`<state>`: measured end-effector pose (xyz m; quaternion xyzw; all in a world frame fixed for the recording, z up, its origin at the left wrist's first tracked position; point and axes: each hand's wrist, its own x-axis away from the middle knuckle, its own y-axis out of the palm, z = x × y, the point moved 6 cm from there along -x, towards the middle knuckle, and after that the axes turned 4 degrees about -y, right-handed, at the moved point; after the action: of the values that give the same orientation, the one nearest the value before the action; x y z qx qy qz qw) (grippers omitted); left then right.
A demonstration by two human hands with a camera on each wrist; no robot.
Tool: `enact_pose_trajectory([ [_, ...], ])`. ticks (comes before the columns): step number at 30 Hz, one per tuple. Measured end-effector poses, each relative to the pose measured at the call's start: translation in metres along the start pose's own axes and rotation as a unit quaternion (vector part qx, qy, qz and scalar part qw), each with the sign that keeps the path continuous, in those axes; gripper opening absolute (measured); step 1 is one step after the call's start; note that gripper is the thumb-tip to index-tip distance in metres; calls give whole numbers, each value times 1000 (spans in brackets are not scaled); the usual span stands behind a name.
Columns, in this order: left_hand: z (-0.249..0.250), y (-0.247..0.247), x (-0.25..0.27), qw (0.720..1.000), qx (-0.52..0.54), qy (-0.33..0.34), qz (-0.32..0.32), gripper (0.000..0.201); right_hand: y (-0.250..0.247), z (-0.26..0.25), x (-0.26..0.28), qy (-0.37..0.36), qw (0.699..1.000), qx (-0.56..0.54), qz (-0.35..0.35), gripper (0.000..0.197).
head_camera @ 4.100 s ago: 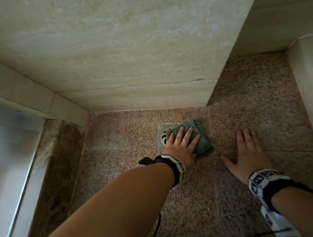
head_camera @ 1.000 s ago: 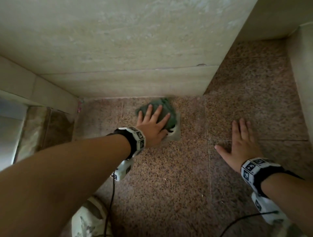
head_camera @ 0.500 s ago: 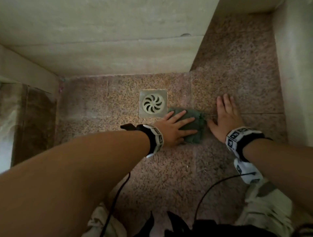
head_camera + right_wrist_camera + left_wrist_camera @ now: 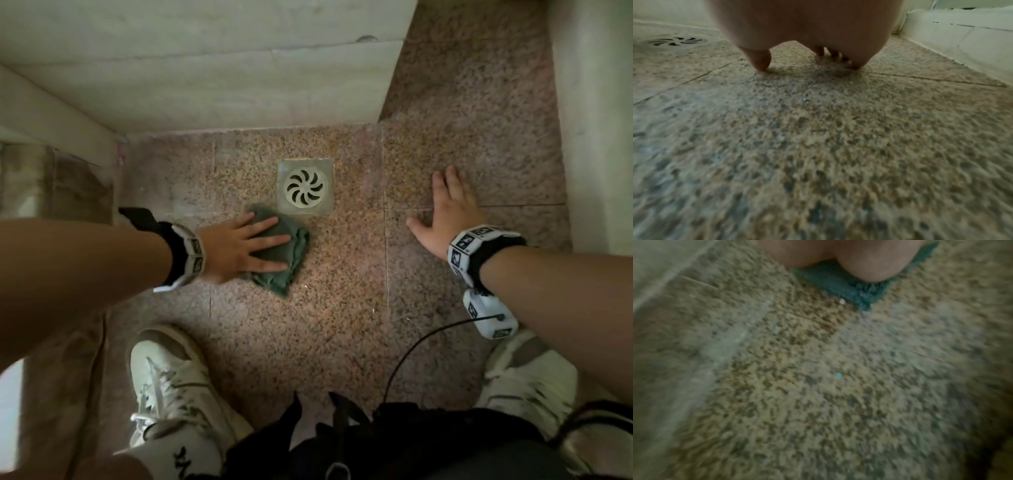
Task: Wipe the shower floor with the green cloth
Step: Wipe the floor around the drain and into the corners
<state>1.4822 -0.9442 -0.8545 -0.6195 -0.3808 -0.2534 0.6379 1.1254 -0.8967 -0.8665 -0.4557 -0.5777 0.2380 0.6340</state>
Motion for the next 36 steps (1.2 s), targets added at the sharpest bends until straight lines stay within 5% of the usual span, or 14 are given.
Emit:
enact_pose_trajectory([
  [4,20,12,6,999,11,29,-6,77,3,1,-1,5,1000,-8,-8,95],
  [9,54,17,13,986,-7,169,3,70,2,0,0,-1,1000,-13,-7,95],
  [20,163,-71,-60,977,-9,195,83,64,5,0,0,-2,1000,-15,-6,96],
  [25,146,-120,-89,985,74,77,133,61,4,0,-1,-13,1000,-20,-3,91],
  [32,8,-110,-85,941,227,-209,138,63,2,3,-1,-15,998,-49,21,66],
  [36,7,-103,-87,926,262,-241,126,65,-1,4,-2,-6,998,-65,6,63],
])
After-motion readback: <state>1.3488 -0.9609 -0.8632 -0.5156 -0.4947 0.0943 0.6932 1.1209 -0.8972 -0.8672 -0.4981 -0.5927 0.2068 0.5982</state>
